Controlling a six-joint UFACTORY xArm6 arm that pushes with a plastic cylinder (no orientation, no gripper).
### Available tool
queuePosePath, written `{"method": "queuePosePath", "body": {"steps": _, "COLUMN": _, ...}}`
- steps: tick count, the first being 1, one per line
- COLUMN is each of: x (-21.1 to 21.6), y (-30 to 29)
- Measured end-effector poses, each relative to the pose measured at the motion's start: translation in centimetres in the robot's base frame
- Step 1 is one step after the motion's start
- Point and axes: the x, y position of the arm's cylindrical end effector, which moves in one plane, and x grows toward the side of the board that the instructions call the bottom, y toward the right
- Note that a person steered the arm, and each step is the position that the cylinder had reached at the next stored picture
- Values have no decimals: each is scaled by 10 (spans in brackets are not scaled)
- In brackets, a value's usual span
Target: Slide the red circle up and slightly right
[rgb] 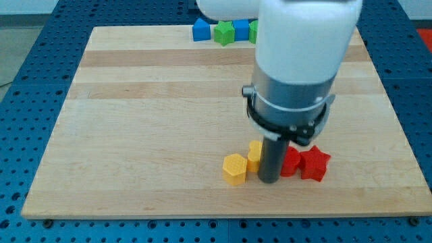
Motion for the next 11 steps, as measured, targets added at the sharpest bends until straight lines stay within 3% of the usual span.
{"method": "queuePosePath", "body": {"steps": 1, "x": -7, "y": 3}}
{"method": "queuePosePath", "body": {"steps": 2, "x": 24, "y": 3}}
{"method": "queuePosePath", "body": {"steps": 3, "x": 22, "y": 14}}
{"method": "queuePosePath", "body": {"steps": 5, "x": -29, "y": 40}}
{"method": "queuePosePath", "body": {"steps": 6, "x": -27, "y": 27}}
{"method": "queuePosePath", "body": {"steps": 8, "x": -68, "y": 18}}
{"method": "queuePosePath", "body": {"steps": 10, "x": -72, "y": 88}}
{"method": "queuePosePath", "body": {"steps": 11, "x": -66, "y": 97}}
